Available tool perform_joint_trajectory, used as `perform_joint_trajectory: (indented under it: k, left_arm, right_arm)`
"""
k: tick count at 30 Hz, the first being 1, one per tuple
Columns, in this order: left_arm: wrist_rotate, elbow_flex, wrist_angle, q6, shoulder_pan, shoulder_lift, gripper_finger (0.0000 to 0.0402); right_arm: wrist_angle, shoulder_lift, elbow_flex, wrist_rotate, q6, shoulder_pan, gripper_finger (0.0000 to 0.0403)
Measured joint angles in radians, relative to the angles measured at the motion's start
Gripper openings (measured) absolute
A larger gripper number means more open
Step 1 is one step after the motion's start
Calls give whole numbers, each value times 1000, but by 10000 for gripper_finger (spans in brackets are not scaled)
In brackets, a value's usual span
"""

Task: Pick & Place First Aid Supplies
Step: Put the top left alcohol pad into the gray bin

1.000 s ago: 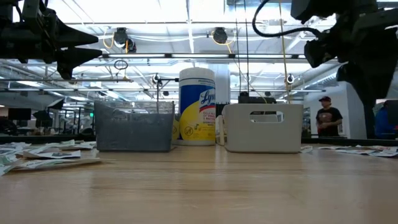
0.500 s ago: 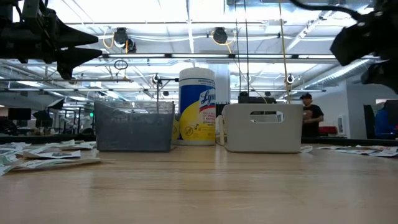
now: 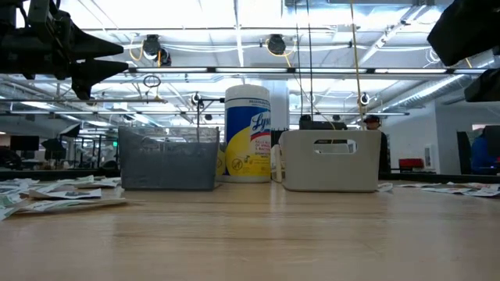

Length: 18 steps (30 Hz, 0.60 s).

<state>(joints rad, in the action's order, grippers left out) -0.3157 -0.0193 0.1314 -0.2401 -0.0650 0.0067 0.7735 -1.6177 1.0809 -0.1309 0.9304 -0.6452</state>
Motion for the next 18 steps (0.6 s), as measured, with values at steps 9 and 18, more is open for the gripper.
perform_joint_trajectory:
  k: [9,18]
  left_arm:
    - [0,0,0,0,0,0,196]
    - [0,0,0,0,0,0,196]
  right_arm:
    - [-12,-96,0,7,-54,-3,226]
    - [-65,-158,-11,27,-82,-3,222]
